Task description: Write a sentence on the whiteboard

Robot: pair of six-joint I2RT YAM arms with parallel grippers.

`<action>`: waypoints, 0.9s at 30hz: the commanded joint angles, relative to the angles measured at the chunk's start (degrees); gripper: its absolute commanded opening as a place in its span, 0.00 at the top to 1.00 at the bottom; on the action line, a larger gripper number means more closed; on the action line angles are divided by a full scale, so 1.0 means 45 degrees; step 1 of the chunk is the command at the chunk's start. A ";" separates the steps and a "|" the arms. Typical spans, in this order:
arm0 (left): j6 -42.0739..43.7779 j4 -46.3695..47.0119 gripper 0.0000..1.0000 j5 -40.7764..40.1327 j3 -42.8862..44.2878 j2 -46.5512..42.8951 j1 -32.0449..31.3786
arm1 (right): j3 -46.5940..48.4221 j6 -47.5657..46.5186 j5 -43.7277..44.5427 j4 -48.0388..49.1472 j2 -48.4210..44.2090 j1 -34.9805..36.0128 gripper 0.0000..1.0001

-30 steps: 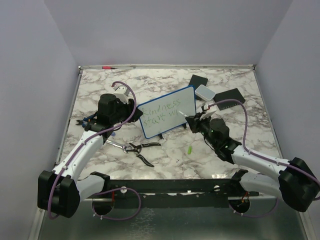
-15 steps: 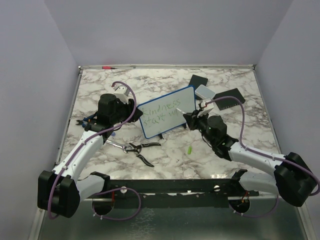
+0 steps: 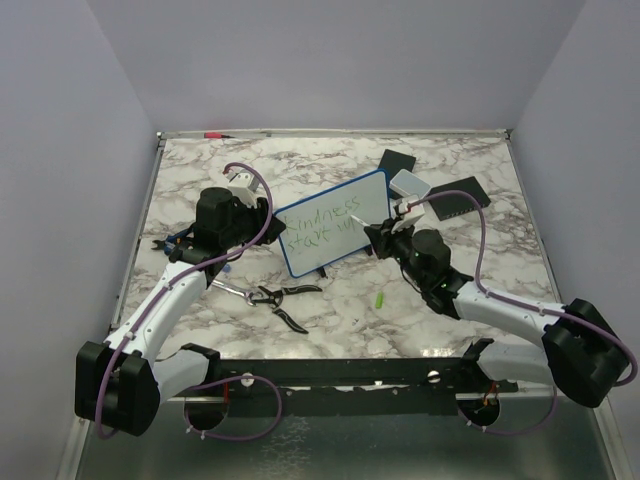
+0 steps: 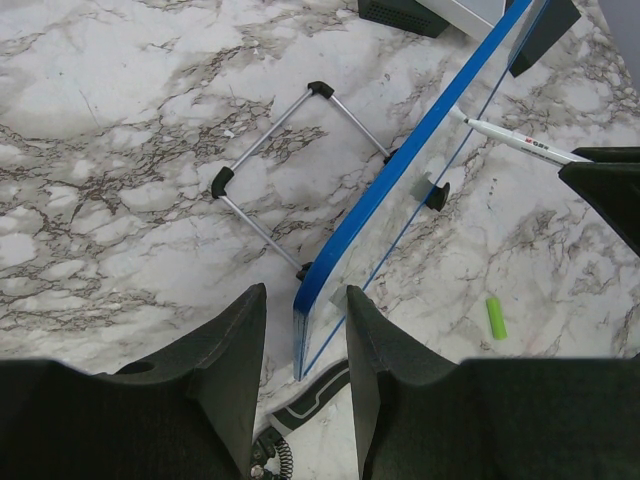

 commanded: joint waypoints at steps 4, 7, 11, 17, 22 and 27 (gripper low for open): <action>0.0130 0.0131 0.62 0.0160 -0.0111 -0.0246 0.0112 | -0.0235 0.0094 -0.0094 -0.0392 -0.1209 0.0033 0.99; 0.0111 0.0123 0.62 0.0144 -0.0121 -0.0265 0.0119 | -0.0526 0.0232 0.0149 -0.0672 -0.1588 0.0033 0.99; 0.0108 0.0121 0.62 0.0178 -0.0121 -0.0266 0.0120 | -0.0623 0.0243 0.0350 -0.0804 -0.1382 0.0030 0.99; 0.0091 0.0138 0.62 0.0145 -0.0140 -0.0285 0.0119 | -0.0504 0.0103 0.0275 -0.0621 -0.0728 0.0035 0.99; 0.0085 0.0121 0.62 0.0131 -0.0141 -0.0266 0.0119 | -0.0421 0.0060 0.0253 -0.0418 -0.0351 0.0026 0.99; 0.0092 0.0127 0.62 0.0158 -0.0121 -0.0212 0.0108 | -0.0303 0.0015 0.0289 -0.0268 -0.0047 0.0023 0.99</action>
